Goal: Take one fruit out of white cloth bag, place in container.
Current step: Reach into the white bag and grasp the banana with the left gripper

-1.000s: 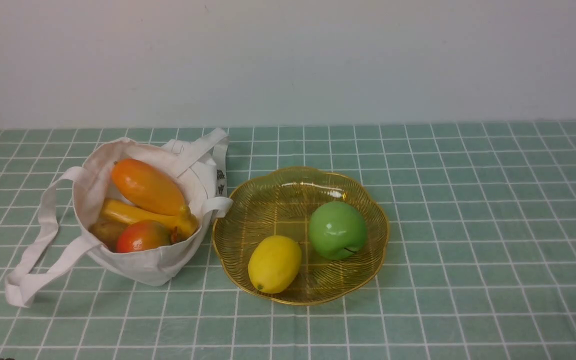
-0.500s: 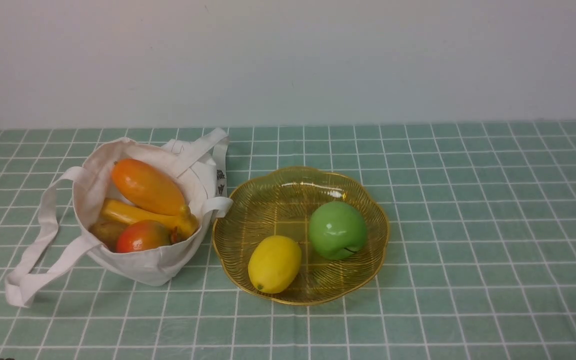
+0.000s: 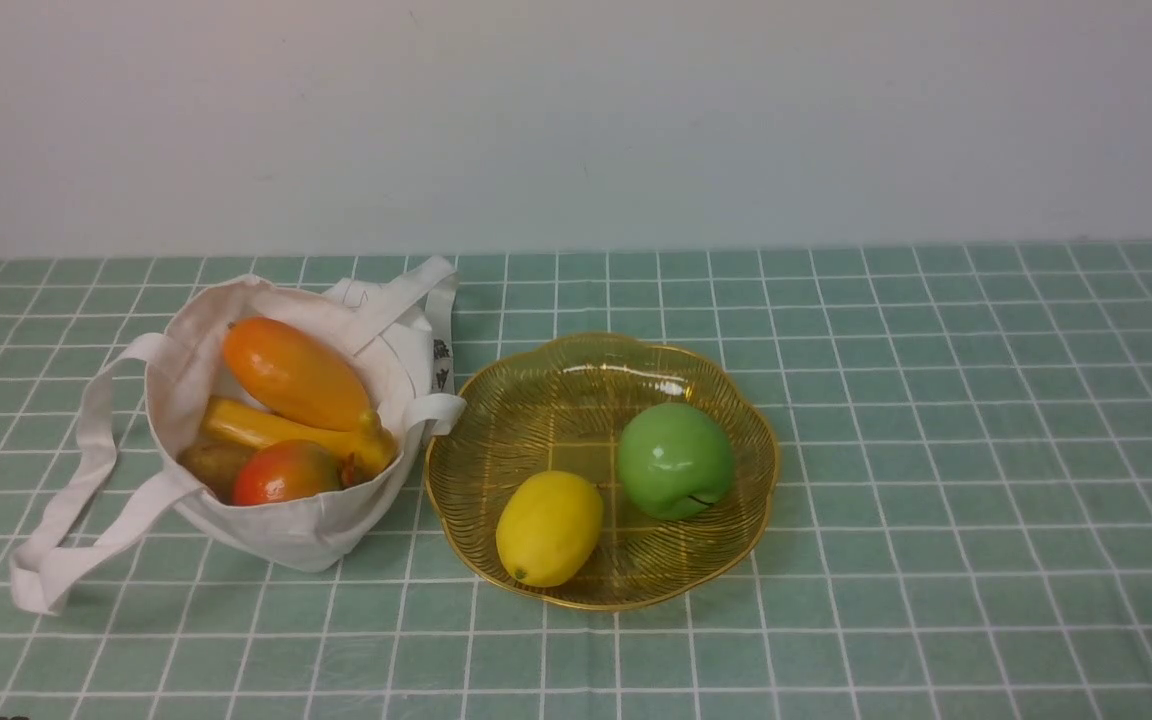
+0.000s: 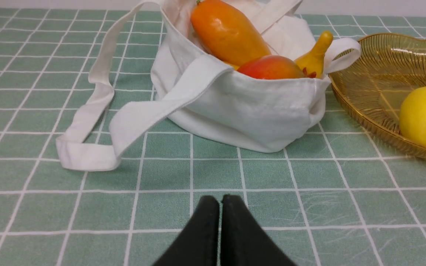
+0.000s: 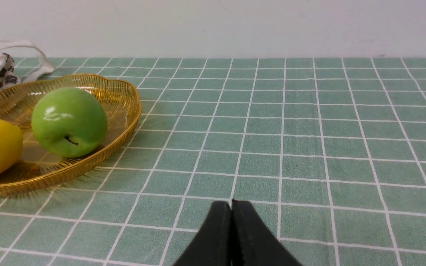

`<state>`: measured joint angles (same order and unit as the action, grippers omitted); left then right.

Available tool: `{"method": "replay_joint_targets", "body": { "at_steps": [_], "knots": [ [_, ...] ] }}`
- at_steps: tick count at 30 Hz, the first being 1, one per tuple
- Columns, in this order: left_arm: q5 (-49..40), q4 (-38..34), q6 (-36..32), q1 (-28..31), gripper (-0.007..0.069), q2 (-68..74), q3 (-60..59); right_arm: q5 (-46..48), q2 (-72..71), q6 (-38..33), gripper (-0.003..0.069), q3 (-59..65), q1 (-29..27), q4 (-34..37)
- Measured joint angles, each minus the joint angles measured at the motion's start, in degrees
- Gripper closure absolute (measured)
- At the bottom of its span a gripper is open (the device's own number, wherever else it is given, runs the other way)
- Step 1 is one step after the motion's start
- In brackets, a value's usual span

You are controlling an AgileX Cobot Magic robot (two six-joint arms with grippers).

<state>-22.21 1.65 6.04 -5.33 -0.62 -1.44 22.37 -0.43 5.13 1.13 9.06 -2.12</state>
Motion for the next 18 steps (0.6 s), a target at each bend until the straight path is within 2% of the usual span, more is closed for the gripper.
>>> {"method": "replay_joint_targets", "body": {
  "at_steps": [4, 6, 9, 10, 12, 14, 18],
  "knots": [
    [0.0, -0.8, 0.5, 0.0, 0.0632, 0.0, 0.0, 0.0, 0.0, 0.0, 0.0674, 0.0, 0.0, 0.0],
    [0.0, -3.8, 2.8, 0.0, 0.0632, 0.0, 0.0, 0.0, 0.0, 0.0, 0.0674, 0.0, 0.0, 0.0],
    [0.0, -18.7, 12.4, 0.0, 0.0632, 0.0, 0.0, 0.0, 0.0, 0.0, 0.0674, 0.0, 0.0, 0.0],
    [0.0, -20.8, 13.0, 0.0, 0.0632, 0.0, 0.0, 0.0, 0.0, 0.0, 0.0674, 0.0, 0.0, 0.0],
    [0.0, -31.5, 18.7, 0.0, 0.0632, 0.0, -0.1, 0.0, 0.0, 0.0, 0.0674, 0.0, 0.0, 0.0],
    [0.2, -39.0, 21.4, 0.0, 0.0632, 0.0, -0.2, 0.0, 0.0, 0.0, 0.0674, 0.0, 0.0, 0.0],
    [0.4, -44.3, 20.9, 0.0, 0.0632, 0.0, -0.2, 0.0, 0.0, 0.0, 0.0674, 0.0, 0.0, 0.0]
  ]
}}
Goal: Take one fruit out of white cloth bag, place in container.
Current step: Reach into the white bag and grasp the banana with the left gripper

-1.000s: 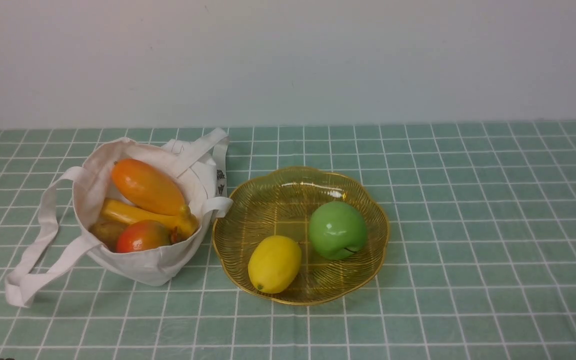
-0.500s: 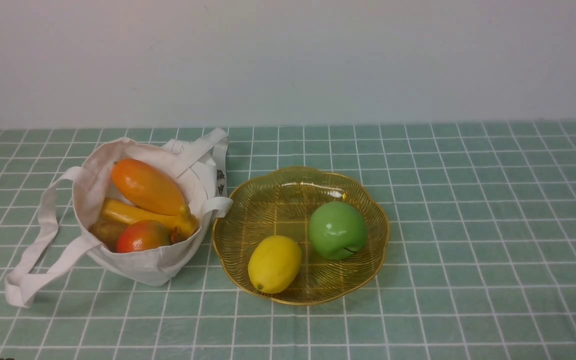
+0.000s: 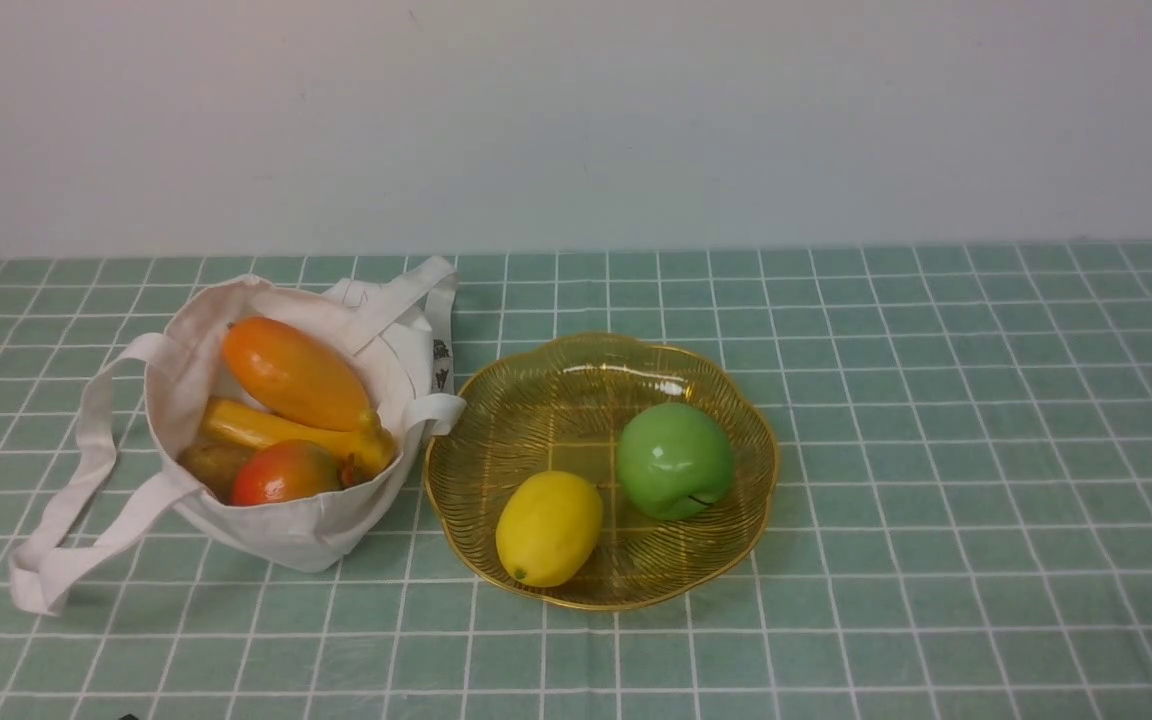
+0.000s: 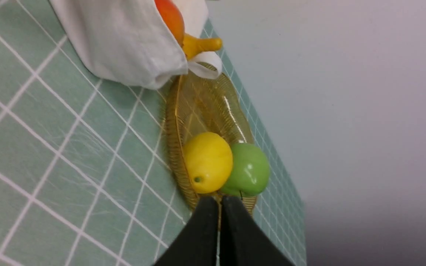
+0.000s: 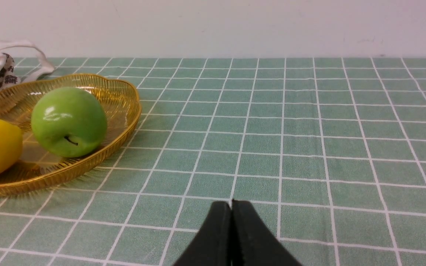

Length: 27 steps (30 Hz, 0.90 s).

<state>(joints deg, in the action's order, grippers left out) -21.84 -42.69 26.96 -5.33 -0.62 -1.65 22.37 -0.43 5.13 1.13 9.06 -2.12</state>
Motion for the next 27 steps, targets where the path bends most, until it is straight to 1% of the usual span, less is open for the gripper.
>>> {"method": "replay_joint_targets", "body": {
  "at_steps": [3, 5, 8, 9, 10, 11, 12, 13, 14, 15, 16, 17, 19, 21, 24, 25, 27],
  "knots": [
    [0.1, -3.3, -0.8, 0.0, 0.0632, 0.0, 0.0, 0.0, 0.0, 0.0, 0.0674, 0.0, 0.0, 0.0],
    [-0.4, -4.5, -2.7, 0.0, 0.0632, 0.0, 0.8, 0.0, 0.0, 0.0, 0.0674, 0.0, 0.0, 0.0],
    [-3.1, -4.3, -7.2, 0.0, 0.0632, 0.3, 6.3, 0.0, 0.0, 0.0, 0.0674, 0.0, 0.0, 0.0],
    [-3.4, -4.3, -7.5, 0.0, 0.0632, 0.4, 6.8, 0.0, 0.0, 0.0, 0.0674, 0.0, 0.0, 0.0],
    [-5.2, -3.4, -9.0, 0.0, 0.0632, 2.2, 10.2, 0.0, 0.0, 0.0, 0.0674, 0.0, 0.0, 0.0],
    [-7.0, -1.7, -9.9, 0.0, 0.0632, 4.8, 13.2, 0.0, 0.0, 0.0, 0.0674, 0.0, 0.0, 0.0],
    [-11.2, 1.3, -10.4, 0.0, 0.0632, 8.8, 17.1, 0.0, 0.0, 0.0, 0.0674, 0.0, 0.0, 0.0],
    [-11.2, 1.3, -10.4, 0.0, 0.0632, 9.4, 17.1, 0.0, 0.0, 0.0, 0.0674, 0.0, 0.0, 0.0],
    [-14.7, 4.7, -10.8, 0.0, 0.0632, 12.9, 20.0, 0.0, 0.0, 0.0, 0.0674, 0.0, 0.0, 0.0],
    [-17.1, 6.6, -11.0, 0.0, 0.0632, 14.3, 21.8, 0.0, 0.0, 0.0, 0.0674, 0.0, 0.0, 0.0],
    [-23.0, 11.3, -11.9, 0.0, 0.0632, 20.7, 26.4, 0.0, 0.0, 0.0, 0.0674, 0.0, 0.0, 0.0],
    [-26.4, 13.4, -12.6, 0.0, 0.0632, 23.1, 29.1, 0.0, 0.0, 0.0, 0.0674, 0.0, 0.0, 0.0],
    [-35.1, 21.3, -15.0, 0.0, 0.0632, 32.7, 37.0, 0.0, 0.0, 0.0, 0.0674, 0.0, 0.0, 0.0],
    [-39.2, 26.3, -16.6, 0.0, 0.0632, 40.1, 42.3, 0.0, 0.0, 0.0, 0.0674, 0.0, 0.0, 0.0],
    [-41.4, 31.9, -18.9, 0.0, 0.0631, 49.6, 49.4, 0.0, 0.0, 0.0, 0.0674, 0.0, 0.0, 0.0],
    [-41.4, 31.9, -19.0, 0.0, 0.0631, 49.6, 49.7, 0.0, 0.0, 0.0, 0.0674, 0.0, 0.0, 0.0],
    [-41.4, 33.2, -20.4, 0.0, 0.062, 56.4, 53.8, 0.0, 0.0, 0.0, 0.0674, 0.0, 0.0, 0.0]
  ]
}}
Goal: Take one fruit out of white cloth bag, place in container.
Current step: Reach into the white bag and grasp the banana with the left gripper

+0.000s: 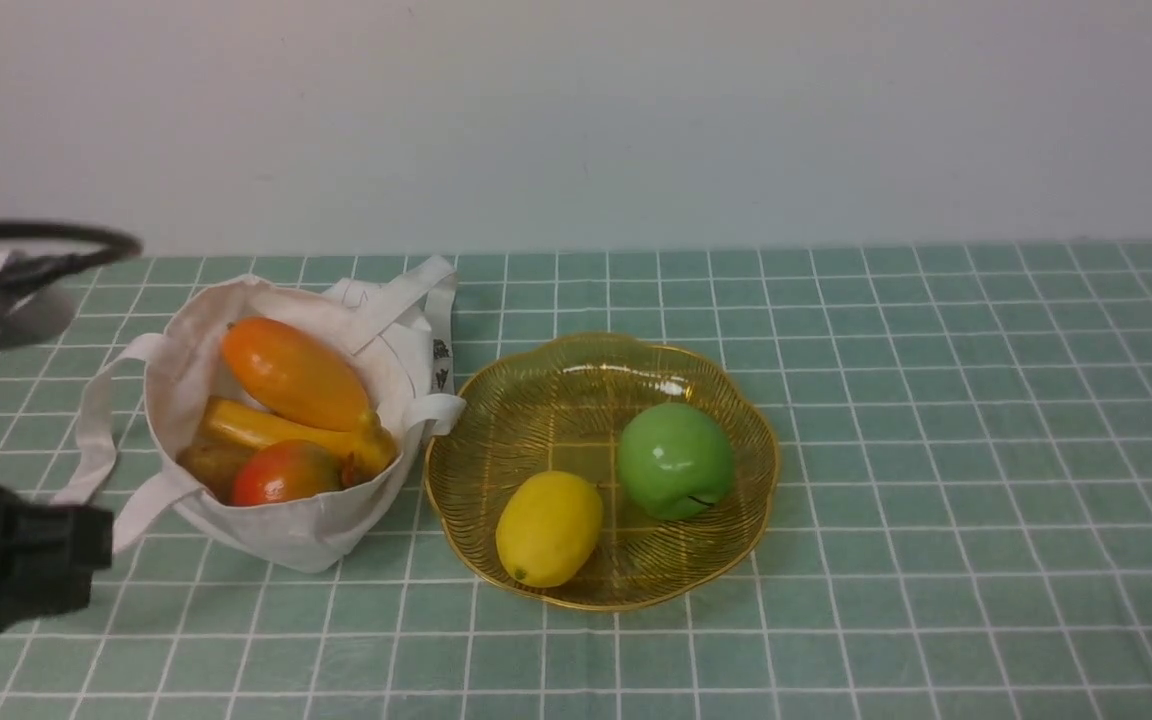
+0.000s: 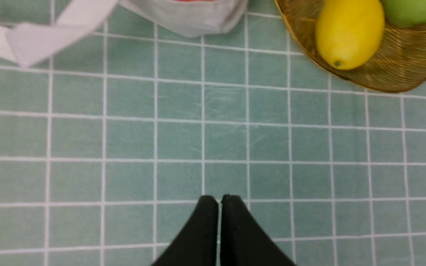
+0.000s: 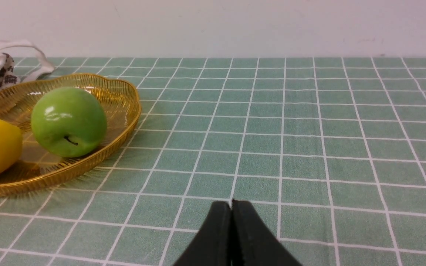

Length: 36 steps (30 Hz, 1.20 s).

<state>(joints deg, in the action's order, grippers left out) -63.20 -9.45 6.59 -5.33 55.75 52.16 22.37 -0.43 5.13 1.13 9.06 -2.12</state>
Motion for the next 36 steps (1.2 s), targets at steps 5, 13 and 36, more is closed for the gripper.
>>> {"method": "replay_joint_targets", "body": {
  "at_steps": [5, 13, 36],
  "knots": [
    [1.8, -0.1, -0.9, -0.7, 0.0534, 13.2, 6.1, 0.0, 0.0, 0.0, 0.0674, 0.0, 0.0, 0.0],
    [6.1, 0.1, -2.0, -5.2, 0.0312, 26.7, 15.3, 0.0, 0.0, 0.0, 0.0674, 0.0, 0.0, 0.0],
    [21.1, 2.0, -16.1, -9.1, 0.0134, 47.4, 20.9, 0.0, 0.0, 0.0, 0.0674, 0.0, 0.0, 0.0]
  ]
}}
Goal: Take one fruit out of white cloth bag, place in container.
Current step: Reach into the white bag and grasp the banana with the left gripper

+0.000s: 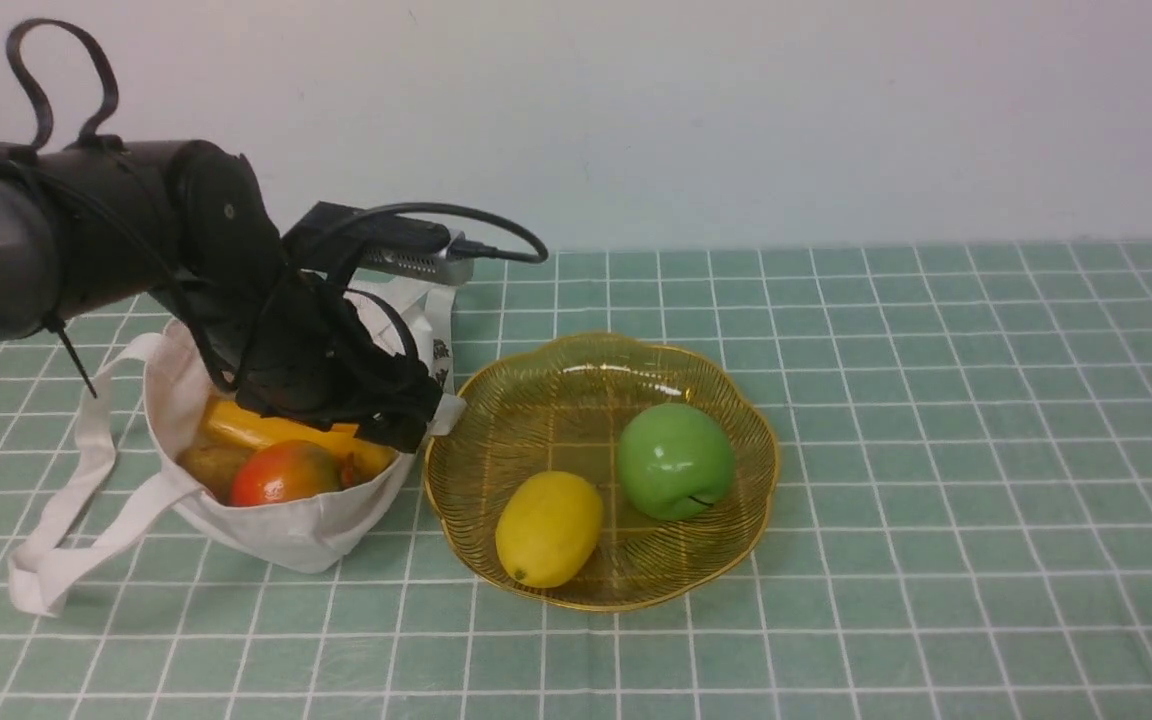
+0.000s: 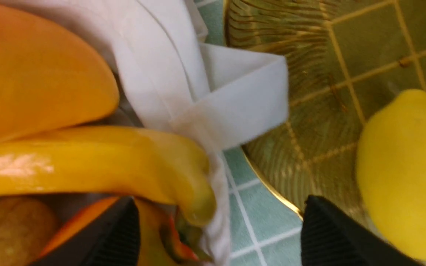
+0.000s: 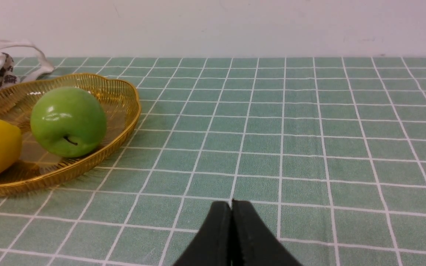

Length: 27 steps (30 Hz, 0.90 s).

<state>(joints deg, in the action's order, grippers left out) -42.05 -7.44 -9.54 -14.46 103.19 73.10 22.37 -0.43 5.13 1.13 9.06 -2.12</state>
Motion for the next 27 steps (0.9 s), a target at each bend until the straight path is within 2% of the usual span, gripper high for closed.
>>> {"method": "replay_joint_targets", "body": {
  "at_steps": [5, 6, 7, 8, 10, 18, 27],
  "knots": [
    [3.0, 2.7, 2.4, 0.0, 0.0318, 2.6, 0.0, 0.0, 0.0, 0.0, 0.0674, 0.0, 0.0, 0.0],
    [3.2, 3.0, 2.8, 0.0, 0.04, 2.6, 0.0, 0.0, 0.0, 0.0, 0.0674, 0.0, 0.0, 0.0],
    [3.2, 3.1, 2.8, 0.0, 0.04, 2.6, 0.0, 0.0, 0.0, 0.0, 0.0674, 0.0, 0.0, 0.0],
    [3.2, 3.3, 2.9, 0.0, 0.0479, 2.3, 0.1, 0.0, 0.0, 0.0, 0.0674, 0.0, 0.0, 0.0],
    [3.1, 3.6, 2.9, 0.0, 0.0532, 1.8, 0.1, 0.0, 0.0, 0.0, 0.0674, 0.0, 0.0, 0.0],
    [0.9, 3.6, 3.0, 0.0, 0.0538, -7.3, 0.1, 0.0, 0.0, 0.0, 0.0674, 0.0, 0.0, 0.0],
    [-5.7, 3.2, 3.0, 0.0, 0.0538, -17.4, 0.1, 0.0, 0.0, 0.0, 0.0674, 0.0, 0.0, 0.0]
  ]
}}
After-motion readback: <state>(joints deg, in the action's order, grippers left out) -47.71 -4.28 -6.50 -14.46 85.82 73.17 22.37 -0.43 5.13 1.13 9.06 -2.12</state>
